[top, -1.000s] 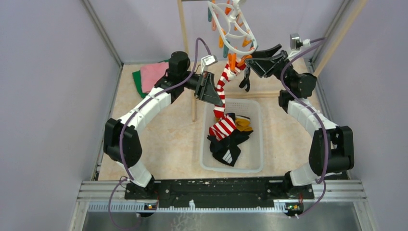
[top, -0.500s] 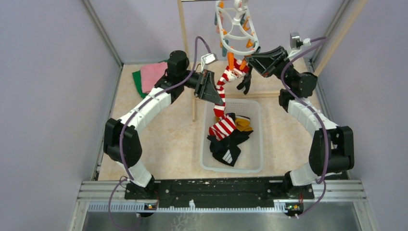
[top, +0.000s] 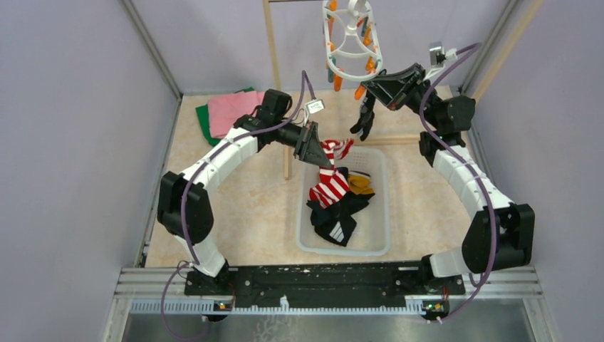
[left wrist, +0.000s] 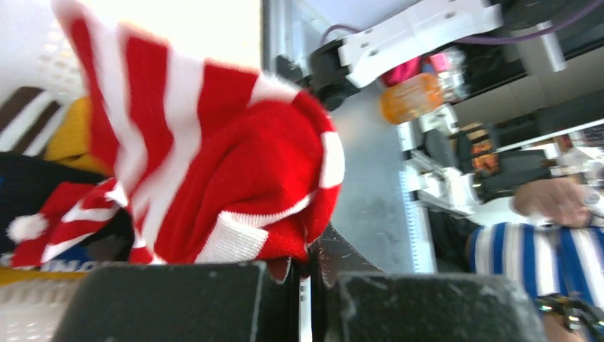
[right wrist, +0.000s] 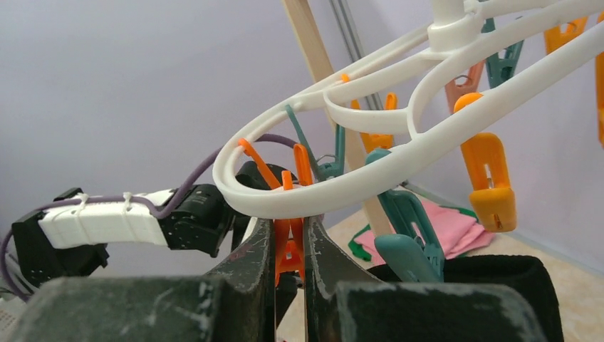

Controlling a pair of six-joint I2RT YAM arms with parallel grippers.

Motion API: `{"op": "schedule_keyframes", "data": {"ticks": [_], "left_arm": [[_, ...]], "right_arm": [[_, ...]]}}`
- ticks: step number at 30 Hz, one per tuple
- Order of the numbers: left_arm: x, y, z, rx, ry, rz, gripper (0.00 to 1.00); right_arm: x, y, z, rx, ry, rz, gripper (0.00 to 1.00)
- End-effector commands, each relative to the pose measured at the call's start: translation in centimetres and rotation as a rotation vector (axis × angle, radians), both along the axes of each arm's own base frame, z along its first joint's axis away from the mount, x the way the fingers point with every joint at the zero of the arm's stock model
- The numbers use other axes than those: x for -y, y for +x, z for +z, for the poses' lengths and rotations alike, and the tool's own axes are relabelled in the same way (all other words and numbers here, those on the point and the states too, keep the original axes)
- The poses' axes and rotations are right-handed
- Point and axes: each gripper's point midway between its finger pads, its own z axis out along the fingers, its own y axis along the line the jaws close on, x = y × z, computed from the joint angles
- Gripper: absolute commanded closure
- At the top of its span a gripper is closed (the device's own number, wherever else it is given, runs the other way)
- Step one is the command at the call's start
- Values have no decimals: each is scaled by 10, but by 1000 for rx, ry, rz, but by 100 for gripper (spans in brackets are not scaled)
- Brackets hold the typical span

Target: Remove the socks clipped to the hanger

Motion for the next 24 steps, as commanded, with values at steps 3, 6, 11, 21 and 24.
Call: {"op": "schedule_keyframes", "data": {"ticks": [3, 6, 11, 21, 24], "left_arm": [[3, 1, -63, 261, 210, -7, 100], [4, 4, -84, 330, 293, 0, 100], [-4, 12, -106, 424, 377, 17, 100], [-14, -1, -82, 544, 329, 9, 2], [-14, -8, -66, 556, 290, -1, 1]], "right_arm": [[8, -4, 15, 45, -71, -100, 82], [7, -3, -1, -1, -135, -105, 49], [21, -6, -27, -61, -205, -221, 35], [85, 10, -123, -168, -396, -648, 1], [91, 37, -139, -150, -427, -709, 1]]}}
